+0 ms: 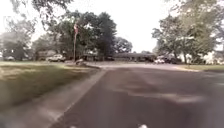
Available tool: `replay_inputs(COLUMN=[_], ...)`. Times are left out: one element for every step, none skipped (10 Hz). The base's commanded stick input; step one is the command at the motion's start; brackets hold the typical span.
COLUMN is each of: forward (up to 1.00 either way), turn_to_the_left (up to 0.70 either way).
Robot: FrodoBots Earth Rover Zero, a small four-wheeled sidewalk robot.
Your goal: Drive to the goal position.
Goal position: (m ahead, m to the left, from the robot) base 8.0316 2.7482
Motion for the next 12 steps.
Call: replay_inputs(forward=[1.00, 1.00, 1.00, 1.00, 1.00, 1.00, 1.00, 1.00, 1.00, 1.00, 1.00, 1.00], turn_to_the_left=[-0.25, -0.09, -0.01, 0.00, 0.00, 0.00, 0.00, 0.00, 0.00, -0.08, -0.13, -0.15])
